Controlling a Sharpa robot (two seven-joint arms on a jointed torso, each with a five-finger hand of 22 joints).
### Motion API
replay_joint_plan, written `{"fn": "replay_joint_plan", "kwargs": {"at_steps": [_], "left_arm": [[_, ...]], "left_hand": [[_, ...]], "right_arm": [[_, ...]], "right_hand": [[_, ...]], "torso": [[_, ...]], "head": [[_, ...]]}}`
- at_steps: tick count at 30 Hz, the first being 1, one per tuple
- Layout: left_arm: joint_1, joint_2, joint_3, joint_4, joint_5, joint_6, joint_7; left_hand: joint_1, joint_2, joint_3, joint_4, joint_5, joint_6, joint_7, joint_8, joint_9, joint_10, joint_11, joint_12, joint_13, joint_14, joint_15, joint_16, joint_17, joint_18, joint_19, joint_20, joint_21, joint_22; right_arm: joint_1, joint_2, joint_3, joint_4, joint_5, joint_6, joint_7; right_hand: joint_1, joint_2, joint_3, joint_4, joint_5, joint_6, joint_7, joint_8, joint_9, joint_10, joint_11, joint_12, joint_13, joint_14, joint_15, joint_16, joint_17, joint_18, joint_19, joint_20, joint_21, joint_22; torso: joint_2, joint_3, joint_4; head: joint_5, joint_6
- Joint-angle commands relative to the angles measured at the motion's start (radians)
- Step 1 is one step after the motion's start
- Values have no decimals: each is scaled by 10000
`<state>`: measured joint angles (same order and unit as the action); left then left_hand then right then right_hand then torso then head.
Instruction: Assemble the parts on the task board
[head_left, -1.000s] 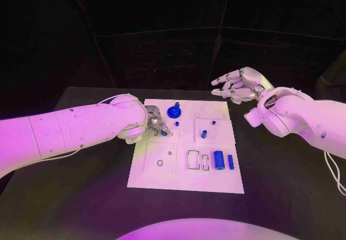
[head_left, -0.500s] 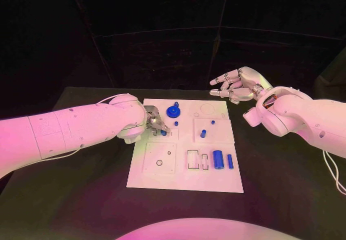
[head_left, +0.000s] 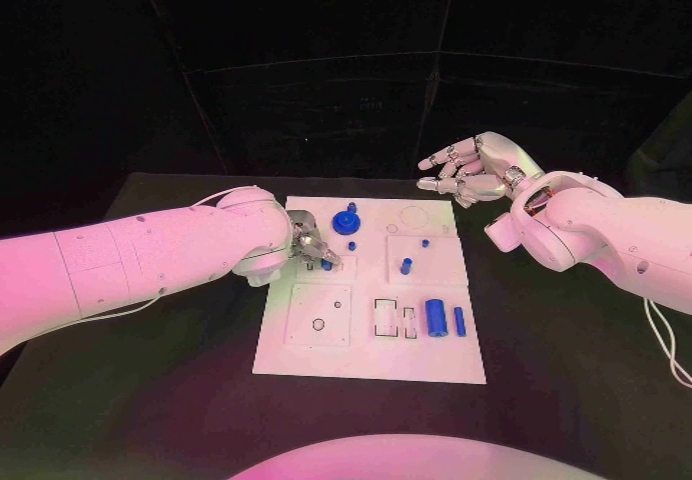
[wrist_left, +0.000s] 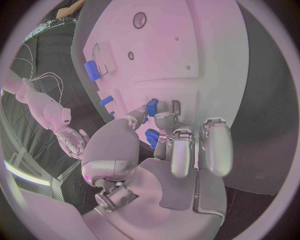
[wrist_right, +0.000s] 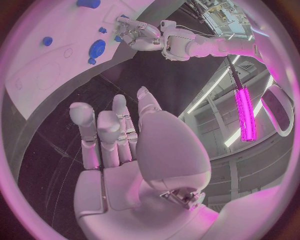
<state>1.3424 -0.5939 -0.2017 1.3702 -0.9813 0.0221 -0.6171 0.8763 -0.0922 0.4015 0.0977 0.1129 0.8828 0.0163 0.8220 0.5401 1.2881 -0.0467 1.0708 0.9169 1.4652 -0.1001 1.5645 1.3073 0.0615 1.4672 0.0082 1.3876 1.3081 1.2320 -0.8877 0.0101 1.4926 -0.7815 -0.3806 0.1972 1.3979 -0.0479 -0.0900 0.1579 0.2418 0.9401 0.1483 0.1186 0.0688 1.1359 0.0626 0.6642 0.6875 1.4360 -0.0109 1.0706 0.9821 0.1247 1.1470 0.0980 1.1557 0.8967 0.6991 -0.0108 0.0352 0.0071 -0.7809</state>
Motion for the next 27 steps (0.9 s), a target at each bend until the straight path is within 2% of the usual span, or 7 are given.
{"fn": "replay_joint_plan", "kwargs": {"at_steps": [1,13,15,17,20,23,27], "left_arm": [[-11,-23,-9,42,-51,97,-91],[-1,-254,61,241,-52,-282,-86],[0,-290,180,281,-52,-364,-80],[1,-339,367,338,-52,-484,-71],[11,-398,661,401,-51,-543,-67],[98,-513,883,489,-43,-372,-74],[330,-642,1066,410,-27,476,-97]], "left_hand": [[-39,-29,-89,8,-23,30,40,43,-12,-62,-4,70,-8,1056,-60,63,2635,-88,282,-51,57,106],[-223,-121,-1566,647,-244,39,-1,119,-90,-44,-46,179,-47,1056,-93,63,2635,-91,291,-85,64,152],[-197,-167,-1884,772,-575,22,-5,126,-109,-62,-33,178,-81,1056,-100,63,2635,-87,284,-85,43,134],[-371,-483,-2342,947,-656,-9,-5,126,-119,-114,-33,124,-172,1056,-108,63,2635,-78,269,-93,6,91],[-477,-650,-3034,1327,-667,-54,-19,137,-116,-161,-46,88,-237,1056,-126,63,2635,-75,264,-123,-10,81],[76,-445,-3594,1607,-662,-134,-5,140,-117,-241,-44,22,-350,1056,-116,63,2635,-59,239,-144,-76,10],[1291,91,-3381,1272,-613,-397,122,-29,-231,-575,49,-354,-873,1056,-37,63,2635,16,113,-72,-380,-364]], "right_arm": [[21,19,6,6,-35,64,54],[19,85,5,-98,-35,8,28],[19,99,5,-122,-35,-3,25],[18,118,5,-156,-35,-30,29],[18,145,5,-210,-25,-51,34],[17,162,5,-261,-16,-46,37],[17,170,5,-300,-5,-21,37]], "right_hand": [[-112,-28,-85,-3,65,-77,0,-7,2,-75,-15,-39,-10,-67,-21,-38,-6,141,-87,-1,-38,-19],[-272,9,-378,157,66,-151,32,26,4,-143,24,-99,-155,-200,17,-438,-331,228,-378,33,-442,-521],[-289,13,-413,175,66,-163,37,29,4,-152,29,-103,-172,-215,22,-482,-365,237,-408,38,-488,-574],[-274,22,-481,189,87,-229,64,23,-1,-234,53,-134,-219,-316,46,-719,-578,285,-586,56,-701,-849],[-248,40,-568,209,105,-333,103,25,-5,-370,98,-171,-292,-465,86,-1021,-846,339,-812,89,-976,-1182],[-245,46,-583,215,106,-349,109,28,-5,-386,104,-171,-304,-482,92,-1054,-873,344,-833,94,-1006,-1214],[-241,55,-594,220,108,-360,112,32,-5,-396,108,-170,-314,-488,96,-1061,-874,343,-832,99,-1014,-1213]], "torso": [[-5,-2,16],[-6,1,7],[-4,-3,12],[0,-5,15],[-6,5,10],[-12,10,9],[6,-2,6]], "head": [[11,7],[7,44],[1,45],[12,52],[35,79],[34,88],[17,109]]}}
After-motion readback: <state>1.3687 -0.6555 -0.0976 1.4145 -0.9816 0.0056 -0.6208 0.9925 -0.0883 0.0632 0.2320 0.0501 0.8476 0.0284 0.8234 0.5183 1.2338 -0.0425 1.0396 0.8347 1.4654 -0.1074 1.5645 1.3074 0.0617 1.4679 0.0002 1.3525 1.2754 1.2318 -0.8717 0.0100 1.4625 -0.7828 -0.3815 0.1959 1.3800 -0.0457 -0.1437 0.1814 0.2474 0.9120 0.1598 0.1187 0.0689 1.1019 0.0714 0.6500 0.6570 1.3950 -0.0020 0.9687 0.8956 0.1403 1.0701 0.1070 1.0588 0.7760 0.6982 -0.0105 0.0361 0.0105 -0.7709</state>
